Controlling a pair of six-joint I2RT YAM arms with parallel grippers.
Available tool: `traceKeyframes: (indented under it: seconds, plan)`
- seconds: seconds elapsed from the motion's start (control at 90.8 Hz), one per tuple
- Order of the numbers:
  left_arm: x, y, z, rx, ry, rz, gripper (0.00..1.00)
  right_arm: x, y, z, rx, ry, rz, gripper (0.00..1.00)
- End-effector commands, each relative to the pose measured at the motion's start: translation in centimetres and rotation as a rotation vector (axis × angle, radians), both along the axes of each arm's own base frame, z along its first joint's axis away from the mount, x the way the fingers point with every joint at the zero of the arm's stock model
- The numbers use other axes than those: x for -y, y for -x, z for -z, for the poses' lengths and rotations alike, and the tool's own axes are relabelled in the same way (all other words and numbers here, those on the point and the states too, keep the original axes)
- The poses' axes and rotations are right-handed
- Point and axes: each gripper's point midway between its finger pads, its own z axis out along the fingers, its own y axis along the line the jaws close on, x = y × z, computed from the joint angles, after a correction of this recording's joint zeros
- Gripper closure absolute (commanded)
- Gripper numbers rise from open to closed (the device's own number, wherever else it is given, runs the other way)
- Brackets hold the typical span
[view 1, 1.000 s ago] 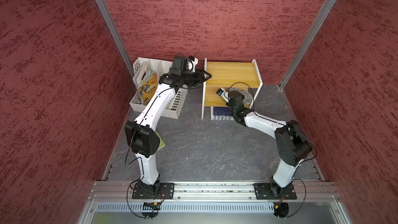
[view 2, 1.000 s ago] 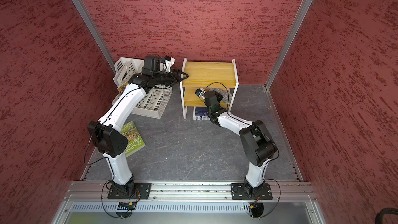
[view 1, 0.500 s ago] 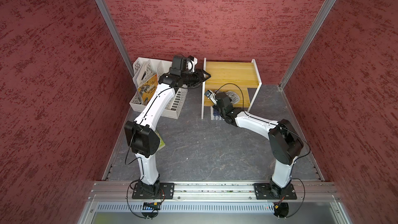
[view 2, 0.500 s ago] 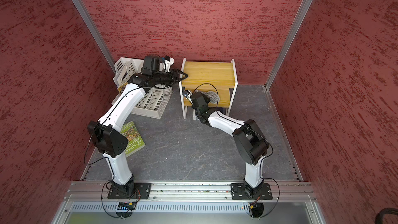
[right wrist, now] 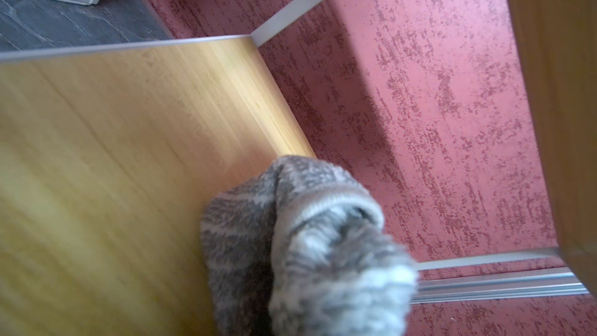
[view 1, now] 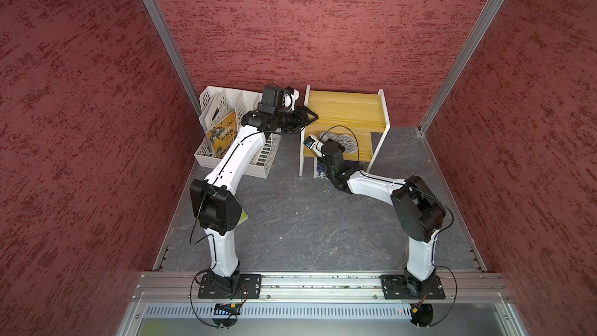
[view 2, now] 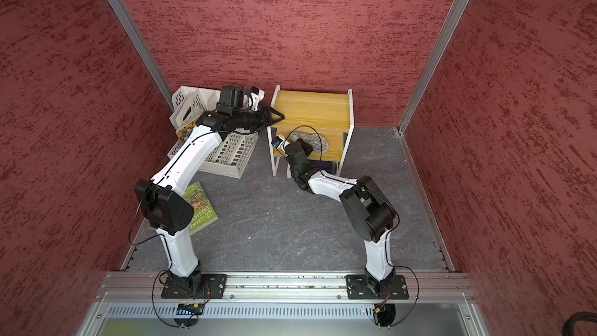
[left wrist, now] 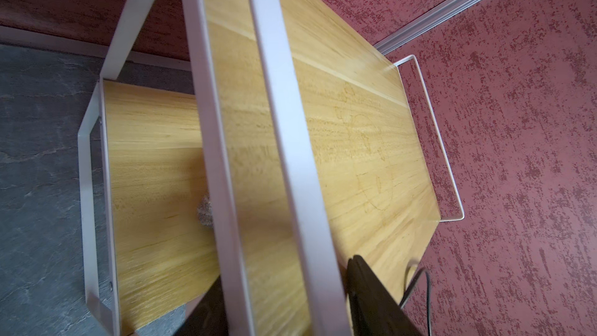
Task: Wipe the bookshelf clean with a cloth
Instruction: Wipe the dust from the shelf.
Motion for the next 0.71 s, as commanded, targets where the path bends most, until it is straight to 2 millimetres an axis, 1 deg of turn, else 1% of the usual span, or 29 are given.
traceKeyframes:
  seconds: [0.0,0.077,0.209,0.231,0.32,0.419,0.54,0.628,0.661,0.683,0.694]
  plan:
    - [0.2,0.5,2.4,-0.060,-0.050,0.018,0.47,3.1,0.9,4.5,-0.121,0.086,0.065,1.00]
    - [0.4,0.7,2.4,-0.062,-0.049,0.020,0.48,4.0,1.3,4.0,-0.130,0.040,0.093,1.00]
    - [0.9,1.1,2.2,-0.068,-0.043,0.029,0.49,4.8,2.1,2.6,-0.113,-0.021,0.114,1.00]
    - [0.9,1.2,2.2,-0.066,-0.043,0.030,0.49,4.8,2.2,2.5,-0.112,-0.031,0.116,1.00]
    - [1.4,1.6,2.0,-0.066,-0.042,0.041,0.49,5.0,2.9,1.1,-0.098,-0.098,0.110,1.00]
    - [1.9,2.1,1.7,-0.063,-0.039,0.049,0.49,4.7,4.0,-0.6,-0.104,-0.194,0.067,1.00]
    - [2.2,2.4,1.5,-0.062,-0.035,0.051,0.49,4.1,6.0,-2.4,-0.150,-0.361,0.017,1.00]
    - [2.3,2.5,1.3,-0.061,-0.031,0.051,0.50,3.8,8.0,-3.3,-0.197,-0.511,-0.012,1.00]
    - [2.4,2.5,1.2,-0.062,-0.029,0.051,0.50,3.8,8.8,-4.3,-0.197,-0.578,-0.021,1.00]
    - [2.4,2.5,1.3,-0.062,-0.030,0.051,0.50,3.7,9.1,-4.1,-0.213,-0.615,-0.023,1.00]
    - [2.4,2.5,1.3,-0.062,-0.029,0.052,0.50,3.7,9.4,-4.5,-0.213,-0.633,-0.030,1.00]
